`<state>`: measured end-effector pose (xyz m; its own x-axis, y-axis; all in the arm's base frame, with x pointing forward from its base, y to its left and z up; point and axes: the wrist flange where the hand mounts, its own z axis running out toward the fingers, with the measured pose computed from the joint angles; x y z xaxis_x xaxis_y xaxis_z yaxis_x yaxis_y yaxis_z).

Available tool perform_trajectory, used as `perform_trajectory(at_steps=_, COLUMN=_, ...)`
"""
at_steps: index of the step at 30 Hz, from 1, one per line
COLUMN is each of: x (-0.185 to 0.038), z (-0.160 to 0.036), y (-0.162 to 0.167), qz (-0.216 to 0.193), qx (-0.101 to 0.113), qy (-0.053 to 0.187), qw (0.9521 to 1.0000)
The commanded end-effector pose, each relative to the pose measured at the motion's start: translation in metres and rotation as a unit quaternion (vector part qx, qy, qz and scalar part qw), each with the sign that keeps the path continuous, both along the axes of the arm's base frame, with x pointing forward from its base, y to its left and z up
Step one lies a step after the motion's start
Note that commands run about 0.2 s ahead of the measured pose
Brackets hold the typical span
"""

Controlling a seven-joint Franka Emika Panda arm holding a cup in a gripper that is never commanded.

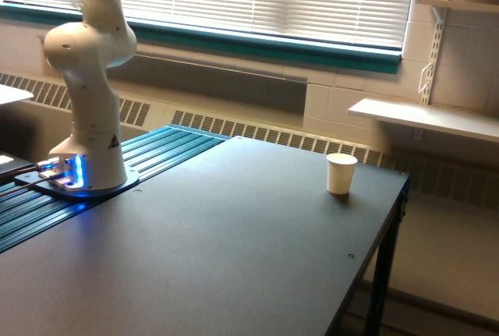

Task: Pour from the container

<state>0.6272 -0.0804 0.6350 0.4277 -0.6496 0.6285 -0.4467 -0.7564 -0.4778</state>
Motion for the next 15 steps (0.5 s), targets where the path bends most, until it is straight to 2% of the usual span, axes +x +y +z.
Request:
perform_trajectory(at_steps=1, x=-0.007, z=0.015, y=-0.005, qz=-0.033, qx=0.092, qy=-0.02, qw=0.995)
perform_trajectory(at_steps=3, x=-0.012, z=0.015, y=-0.02, qz=-0.063, qx=0.138, qy=-0.016, qw=0.9883)
perform_trajectory(at_steps=5, x=-0.014, z=0.014, y=-0.02, qz=-0.072, qx=0.17, qy=-0.015, qw=0.9827)
perform_trajectory(at_steps=7, x=-0.015, z=0.006, y=-0.019, qz=-0.071, qx=0.19, qy=-0.006, qw=0.9791)
perform_trajectory(at_steps=8, x=-0.016, z=0.001, y=-0.018, qz=-0.079, qx=0.212, qy=0.002, qw=0.9741)
perform_trajectory(at_steps=9, x=-0.017, z=-0.003, y=-0.018, qz=-0.08, qx=0.224, qy=0.007, qw=0.9714)
perform_trajectory(at_steps=11, x=-0.019, z=-0.012, y=-0.013, qz=-0.076, qx=0.233, qy=0.012, qw=0.9695)
perform_trajectory(at_steps=15, x=-0.024, z=-0.032, y=0.006, qz=-0.078, qx=0.242, qy=0.036, qw=0.9665)
